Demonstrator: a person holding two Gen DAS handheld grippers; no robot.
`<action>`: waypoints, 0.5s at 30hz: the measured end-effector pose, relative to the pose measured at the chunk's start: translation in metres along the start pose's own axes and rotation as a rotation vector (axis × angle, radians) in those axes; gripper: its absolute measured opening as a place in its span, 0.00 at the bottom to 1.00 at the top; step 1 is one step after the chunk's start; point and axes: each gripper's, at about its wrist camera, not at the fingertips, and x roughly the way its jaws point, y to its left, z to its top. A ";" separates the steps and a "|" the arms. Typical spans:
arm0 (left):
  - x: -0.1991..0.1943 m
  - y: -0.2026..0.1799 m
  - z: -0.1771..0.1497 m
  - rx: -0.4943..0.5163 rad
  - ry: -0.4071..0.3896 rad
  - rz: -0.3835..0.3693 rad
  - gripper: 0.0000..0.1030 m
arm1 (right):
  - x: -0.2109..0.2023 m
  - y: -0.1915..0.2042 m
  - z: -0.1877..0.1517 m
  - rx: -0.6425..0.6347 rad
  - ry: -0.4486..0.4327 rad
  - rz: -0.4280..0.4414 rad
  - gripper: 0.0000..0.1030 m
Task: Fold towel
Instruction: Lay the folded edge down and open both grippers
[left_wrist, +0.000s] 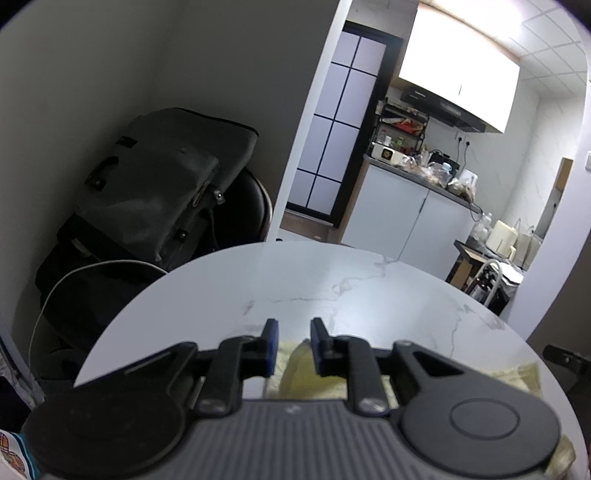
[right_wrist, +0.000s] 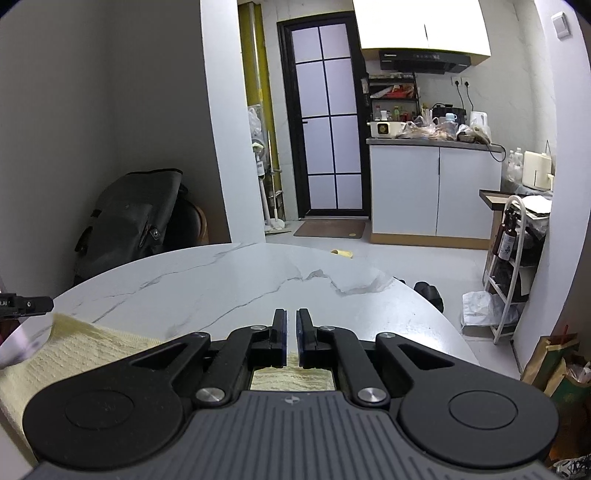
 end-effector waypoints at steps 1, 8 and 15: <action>0.000 0.000 0.000 0.003 0.002 -0.001 0.22 | 0.000 0.001 0.000 -0.002 0.007 0.004 0.06; -0.007 -0.007 -0.008 0.041 0.018 -0.008 0.30 | -0.004 0.005 -0.007 -0.002 0.039 0.018 0.07; -0.018 -0.011 -0.018 0.055 0.041 -0.018 0.32 | -0.017 0.009 -0.014 -0.003 0.061 0.007 0.07</action>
